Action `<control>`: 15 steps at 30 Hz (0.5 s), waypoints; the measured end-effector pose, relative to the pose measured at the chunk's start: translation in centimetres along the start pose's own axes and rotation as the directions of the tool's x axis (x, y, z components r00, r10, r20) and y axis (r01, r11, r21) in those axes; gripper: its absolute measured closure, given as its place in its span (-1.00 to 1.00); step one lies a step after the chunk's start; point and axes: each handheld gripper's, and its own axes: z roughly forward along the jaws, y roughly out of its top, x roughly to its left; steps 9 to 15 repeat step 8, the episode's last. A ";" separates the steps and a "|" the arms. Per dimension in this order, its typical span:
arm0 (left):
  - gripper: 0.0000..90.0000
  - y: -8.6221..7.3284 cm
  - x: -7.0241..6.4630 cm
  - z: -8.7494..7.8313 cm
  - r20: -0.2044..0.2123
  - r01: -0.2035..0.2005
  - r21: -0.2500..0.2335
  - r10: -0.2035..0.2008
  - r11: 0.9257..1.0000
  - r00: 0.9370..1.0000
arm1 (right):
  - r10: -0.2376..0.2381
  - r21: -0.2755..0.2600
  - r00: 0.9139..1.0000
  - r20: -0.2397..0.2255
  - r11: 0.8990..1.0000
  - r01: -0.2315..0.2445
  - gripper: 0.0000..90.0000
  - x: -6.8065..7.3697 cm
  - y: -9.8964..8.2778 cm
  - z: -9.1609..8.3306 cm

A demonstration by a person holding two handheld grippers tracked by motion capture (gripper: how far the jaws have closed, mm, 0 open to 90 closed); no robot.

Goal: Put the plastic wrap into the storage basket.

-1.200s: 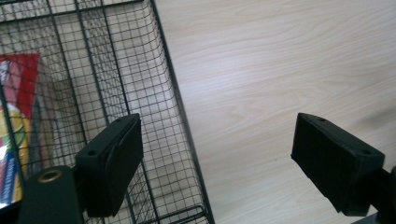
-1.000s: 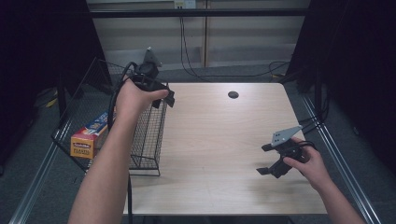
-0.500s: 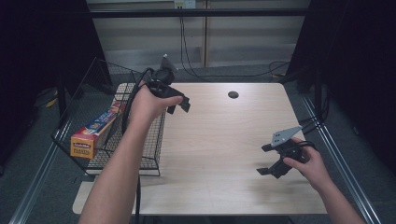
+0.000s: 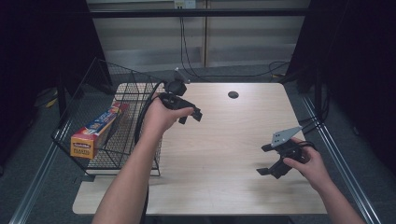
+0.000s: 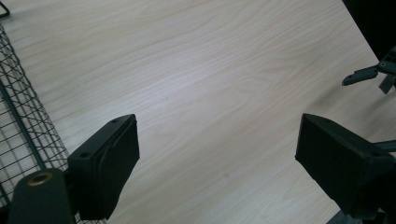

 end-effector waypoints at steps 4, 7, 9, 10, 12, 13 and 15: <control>-0.70 -0.6 0.0 0.9 0.005 -0.006 -0.017 0.006 1.000 1.000 | -0.003 0.003 1.000 0.000 1.000 0.003 -0.90 0.0 0.0 0.1; -0.70 -1.0 0.0 1.6 0.016 -0.015 -0.011 0.016 1.000 1.000 | 0.002 0.006 1.000 -0.001 1.000 -0.002 -0.90 0.0 -0.1 0.2; -0.71 -1.2 0.1 1.8 0.023 -0.020 -0.008 0.020 1.000 1.000 | 0.003 0.005 1.000 0.000 1.000 -0.003 -0.90 0.0 -0.1 0.2; -0.71 -1.2 0.1 1.8 0.023 -0.020 -0.008 0.020 1.000 1.000 | 0.003 0.005 1.000 0.000 1.000 -0.003 -0.90 0.0 -0.1 0.2; -0.71 -1.2 0.1 1.8 0.023 -0.020 -0.008 0.020 1.000 1.000 | 0.003 0.005 1.000 0.000 1.000 -0.003 -0.90 0.0 -0.1 0.2; -0.71 -1.2 0.1 1.8 0.023 -0.020 -0.008 0.020 1.000 1.000 | 0.003 0.005 1.000 0.000 1.000 -0.003 -0.90 0.0 -0.1 0.2; -0.71 -1.2 0.1 1.8 0.023 -0.020 -0.008 0.020 1.000 1.000 | 0.003 0.005 1.000 0.000 1.000 -0.003 -0.90 0.0 -0.1 0.2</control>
